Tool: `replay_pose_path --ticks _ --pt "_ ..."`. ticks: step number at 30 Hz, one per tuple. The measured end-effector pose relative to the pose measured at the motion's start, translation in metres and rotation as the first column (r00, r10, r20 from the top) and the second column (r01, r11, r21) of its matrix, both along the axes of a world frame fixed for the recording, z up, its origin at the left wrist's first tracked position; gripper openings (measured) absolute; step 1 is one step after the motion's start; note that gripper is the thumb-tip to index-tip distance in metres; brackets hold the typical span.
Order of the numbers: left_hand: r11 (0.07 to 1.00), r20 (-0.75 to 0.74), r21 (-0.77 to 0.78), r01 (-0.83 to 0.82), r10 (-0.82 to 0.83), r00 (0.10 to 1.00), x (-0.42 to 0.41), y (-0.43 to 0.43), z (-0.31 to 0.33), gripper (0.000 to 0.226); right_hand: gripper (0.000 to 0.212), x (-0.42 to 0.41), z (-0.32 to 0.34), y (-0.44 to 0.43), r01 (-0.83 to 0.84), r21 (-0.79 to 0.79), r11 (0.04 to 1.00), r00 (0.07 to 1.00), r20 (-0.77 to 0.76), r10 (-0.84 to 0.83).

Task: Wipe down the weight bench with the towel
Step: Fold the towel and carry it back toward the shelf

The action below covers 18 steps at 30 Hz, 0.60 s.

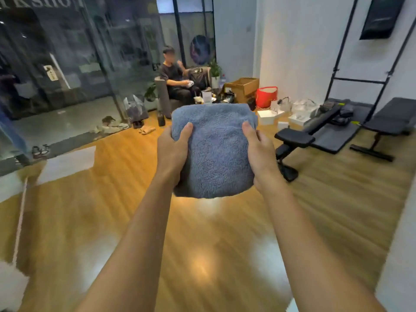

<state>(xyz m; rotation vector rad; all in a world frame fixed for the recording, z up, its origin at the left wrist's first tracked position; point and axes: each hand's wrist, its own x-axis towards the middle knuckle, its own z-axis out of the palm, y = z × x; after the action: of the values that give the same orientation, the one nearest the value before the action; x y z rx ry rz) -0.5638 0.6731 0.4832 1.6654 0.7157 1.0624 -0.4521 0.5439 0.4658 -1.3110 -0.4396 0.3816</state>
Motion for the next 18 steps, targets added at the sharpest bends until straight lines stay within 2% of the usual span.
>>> replay_pose_path --ticks 5,10,15,18 --pt "0.953 0.023 -0.005 0.304 -0.304 0.953 0.159 0.058 -0.01 0.022 0.036 0.111 -0.011 0.031 0.328 -0.013 0.945 0.945 0.002 -0.328" --pt "0.764 0.04 -0.033 0.645 -0.644 0.764 0.304 0.057 -0.024 0.023 0.036 0.196 -0.021 0.018 0.64 -0.074 0.765 0.767 0.005 -0.641" --pt "0.494 -0.003 -0.086 0.865 -0.868 0.496 0.409 0.018 -0.031 0.03 0.045 0.235 -0.021 -0.01 0.874 -0.077 0.48 0.483 0.029 -0.875" --pt "0.305 0.008 -0.106 0.947 -0.952 0.307 0.451 -0.023 -0.04 0.028 0.04 0.242 -0.024 -0.034 0.956 -0.091 0.28 0.281 0.007 -0.96"
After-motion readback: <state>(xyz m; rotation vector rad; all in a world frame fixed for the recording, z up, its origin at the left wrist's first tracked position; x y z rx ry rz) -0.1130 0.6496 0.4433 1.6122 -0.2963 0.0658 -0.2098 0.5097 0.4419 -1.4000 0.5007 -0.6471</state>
